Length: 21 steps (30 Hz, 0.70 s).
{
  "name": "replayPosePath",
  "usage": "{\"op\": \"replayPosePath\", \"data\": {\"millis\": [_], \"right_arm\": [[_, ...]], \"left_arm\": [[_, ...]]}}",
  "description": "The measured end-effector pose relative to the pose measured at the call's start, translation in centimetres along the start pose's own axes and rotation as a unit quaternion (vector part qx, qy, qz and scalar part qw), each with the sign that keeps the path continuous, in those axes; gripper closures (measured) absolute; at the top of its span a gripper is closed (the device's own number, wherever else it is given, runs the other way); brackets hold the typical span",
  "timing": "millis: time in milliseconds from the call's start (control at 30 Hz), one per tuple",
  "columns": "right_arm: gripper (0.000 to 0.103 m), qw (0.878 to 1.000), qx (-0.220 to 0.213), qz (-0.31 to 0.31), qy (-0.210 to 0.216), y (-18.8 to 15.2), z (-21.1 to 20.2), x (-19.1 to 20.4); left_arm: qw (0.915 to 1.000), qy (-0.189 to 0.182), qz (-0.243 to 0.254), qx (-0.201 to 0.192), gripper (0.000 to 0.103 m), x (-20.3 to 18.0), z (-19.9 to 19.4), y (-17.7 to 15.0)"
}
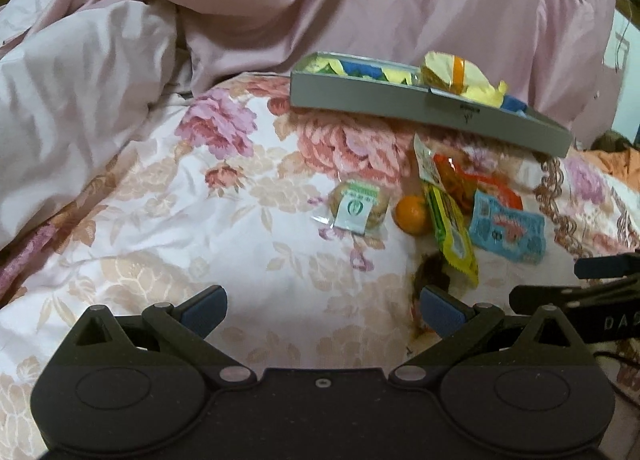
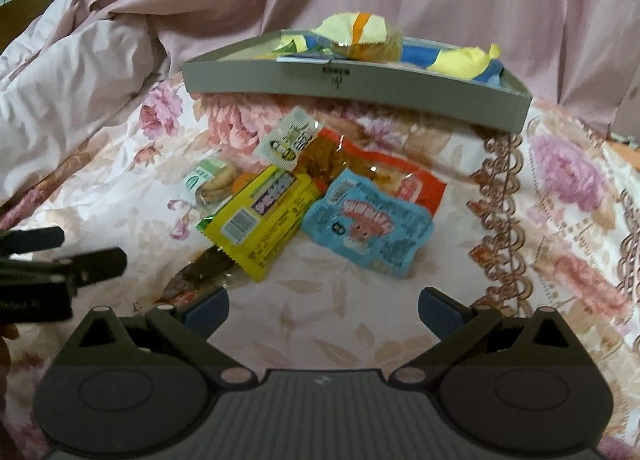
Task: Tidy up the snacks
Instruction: 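Withdraw both open grippers from the tray back toward the snack pile, then move the left gripper to the brown dried-meat bag while the right gripper approaches the blue fish-print pouch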
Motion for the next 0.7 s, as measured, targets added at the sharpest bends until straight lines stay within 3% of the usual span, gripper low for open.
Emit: {"op": "replayPosePath", "data": {"millis": [300, 533, 700], "right_arm": [[0.000, 0.999, 0.016, 0.023, 0.014, 0.9, 0.5, -1.1], [0.000, 0.993, 0.057, 0.088, 0.055, 1.6, 2.1, -3.1], [0.000, 0.997, 0.044, 0.046, 0.050, 2.6, 2.3, -3.1]], "left_arm": [[0.9998, -0.009, 0.008, 0.017, 0.001, -0.3, 0.5, -0.1], [0.9987, -0.027, 0.031, 0.029, 0.001, -1.4, 1.1, -0.1], [0.9970, -0.033, 0.058, 0.040, 0.001, -2.5, 1.7, -0.1]]}}
Point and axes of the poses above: each gripper's, at about its wrist camera, not at the fingertips, and z roughly the way its jaws point, x to its left, y to its top, the point moved 2 cm from there along z, roughly the way its jaws point, and after that the axes turned 2 degrees about z, right-handed, at the moved point
